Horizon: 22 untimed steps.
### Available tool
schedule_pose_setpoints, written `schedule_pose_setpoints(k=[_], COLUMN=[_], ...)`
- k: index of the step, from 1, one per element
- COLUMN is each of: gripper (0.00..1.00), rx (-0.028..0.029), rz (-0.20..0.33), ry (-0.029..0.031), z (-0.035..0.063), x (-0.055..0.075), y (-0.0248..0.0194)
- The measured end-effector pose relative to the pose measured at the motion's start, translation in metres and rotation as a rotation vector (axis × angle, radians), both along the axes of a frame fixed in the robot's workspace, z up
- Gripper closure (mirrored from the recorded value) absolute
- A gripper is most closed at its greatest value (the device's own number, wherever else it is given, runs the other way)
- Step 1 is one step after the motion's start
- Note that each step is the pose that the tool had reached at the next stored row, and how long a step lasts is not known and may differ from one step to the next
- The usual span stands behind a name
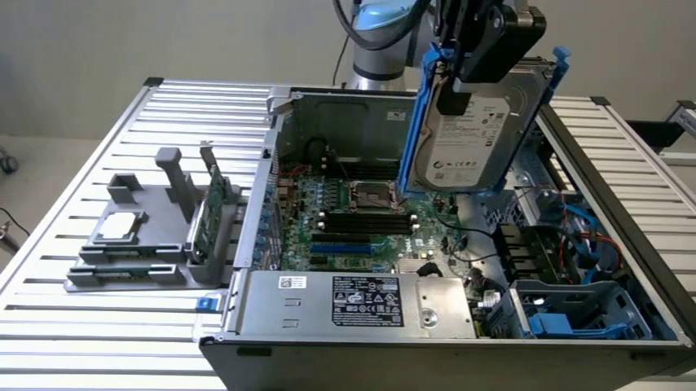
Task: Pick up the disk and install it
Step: 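Pick up the disk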
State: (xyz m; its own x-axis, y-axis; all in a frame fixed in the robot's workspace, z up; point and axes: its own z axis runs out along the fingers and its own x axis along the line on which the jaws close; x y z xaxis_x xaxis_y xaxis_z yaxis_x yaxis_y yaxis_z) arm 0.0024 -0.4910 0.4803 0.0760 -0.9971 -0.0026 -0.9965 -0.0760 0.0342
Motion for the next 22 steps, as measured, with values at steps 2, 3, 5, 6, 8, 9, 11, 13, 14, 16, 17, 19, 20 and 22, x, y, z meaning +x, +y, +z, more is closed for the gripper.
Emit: schedule_pose_setpoints(k=[2,3,5,6,8,9,11,13,14,16,17,19,20,22], gripper=[0.67,0.67,0.67,0.67,0.67,0.67,0.67,0.67,0.67,0.67,0.67,0.67,0.67,0.67], rx=[-0.0001,-0.0001,-0.0001,0.0,-0.0001,-0.0001,-0.0002,-0.0001,0.0,-0.0001,-0.0001,-0.0001,-0.0001,-0.0001], rz=[0.0,0.0,0.0,0.0,0.0,0.0,0.0,0.0,0.0,0.0,0.0,0.0,0.0,0.0], ry=[0.0024,0.0037,0.006,0.0073,0.0095,0.0108,0.0131,0.0153,0.0162,0.0178,0.0185,0.02,0.0207,0.0222], z=[0.0001,0.0001,0.0001,0.0001,0.0001,0.0001,0.0002,0.0002,0.0002,0.0004,0.0004,0.0004,0.0005,0.0005], x=[0.003,0.005,0.008,0.01,0.013,0.015,0.018,0.022,0.024,0.027,0.029,0.033,0.035,0.039], y=[-0.0054,-0.0082,-0.0136,-0.0166,-0.0218,-0.0248,-0.0302,-0.0357,-0.0386,-0.0437,-0.0463,-0.0516,-0.0542,-0.0594])
